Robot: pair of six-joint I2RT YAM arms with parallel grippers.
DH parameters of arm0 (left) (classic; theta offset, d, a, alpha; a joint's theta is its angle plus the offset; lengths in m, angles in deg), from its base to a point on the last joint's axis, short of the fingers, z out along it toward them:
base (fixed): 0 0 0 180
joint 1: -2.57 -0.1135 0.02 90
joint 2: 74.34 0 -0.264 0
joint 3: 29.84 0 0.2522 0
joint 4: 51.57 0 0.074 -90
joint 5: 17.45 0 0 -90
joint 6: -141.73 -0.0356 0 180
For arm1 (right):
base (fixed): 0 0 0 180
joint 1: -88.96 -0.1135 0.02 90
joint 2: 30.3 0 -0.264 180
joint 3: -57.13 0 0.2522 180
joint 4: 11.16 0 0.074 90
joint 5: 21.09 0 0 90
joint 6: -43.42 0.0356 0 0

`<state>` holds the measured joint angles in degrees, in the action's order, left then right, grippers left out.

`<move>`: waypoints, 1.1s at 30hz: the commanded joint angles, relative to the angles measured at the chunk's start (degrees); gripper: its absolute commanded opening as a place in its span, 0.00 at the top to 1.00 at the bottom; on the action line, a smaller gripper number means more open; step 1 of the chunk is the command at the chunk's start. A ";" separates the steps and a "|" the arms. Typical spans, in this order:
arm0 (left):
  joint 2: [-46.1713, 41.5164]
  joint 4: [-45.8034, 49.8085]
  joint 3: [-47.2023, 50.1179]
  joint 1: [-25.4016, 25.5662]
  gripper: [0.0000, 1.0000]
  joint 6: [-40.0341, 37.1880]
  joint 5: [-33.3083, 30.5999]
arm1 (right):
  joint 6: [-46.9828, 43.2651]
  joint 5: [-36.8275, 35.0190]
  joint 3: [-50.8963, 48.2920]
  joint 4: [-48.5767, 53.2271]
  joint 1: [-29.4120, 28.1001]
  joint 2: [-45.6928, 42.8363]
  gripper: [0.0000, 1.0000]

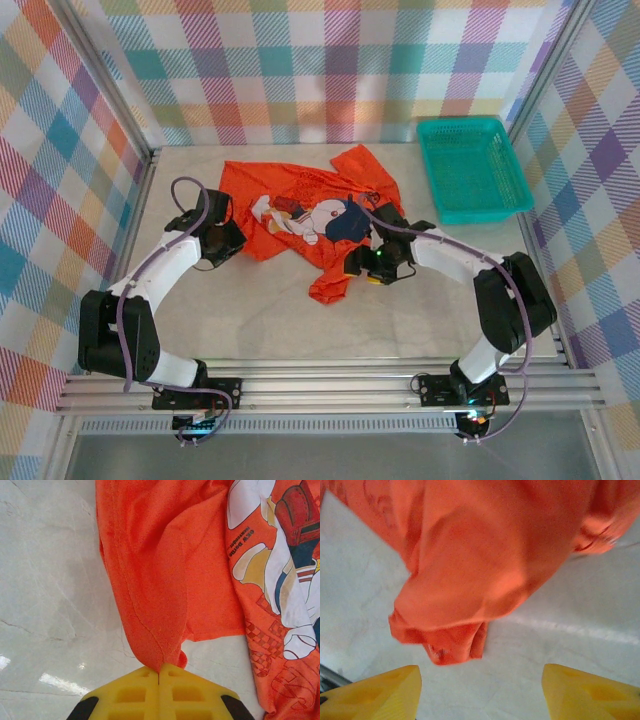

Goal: Fold the inside-out t-shirt

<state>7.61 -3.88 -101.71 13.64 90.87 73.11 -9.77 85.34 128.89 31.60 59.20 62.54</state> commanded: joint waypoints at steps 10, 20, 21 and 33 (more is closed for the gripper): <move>-1.47 -0.02 1.76 -0.33 1.00 -1.43 0.23 | 7.94 0.74 2.14 -10.05 6.04 6.94 0.37; -1.53 0.78 1.34 -0.44 1.00 -2.08 -0.21 | 8.88 2.76 4.35 -8.79 6.12 8.14 0.72; -1.51 0.94 1.13 -0.44 1.00 -2.14 -0.21 | 8.36 2.57 4.61 -7.80 6.09 7.82 0.77; -3.84 9.34 -12.91 -3.95 1.00 -6.94 -1.68 | -4.32 -2.69 17.87 8.37 10.15 -3.57 1.00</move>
<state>7.21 2.02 -107.20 11.63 86.72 72.47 -7.91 84.85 140.96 35.55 67.05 64.44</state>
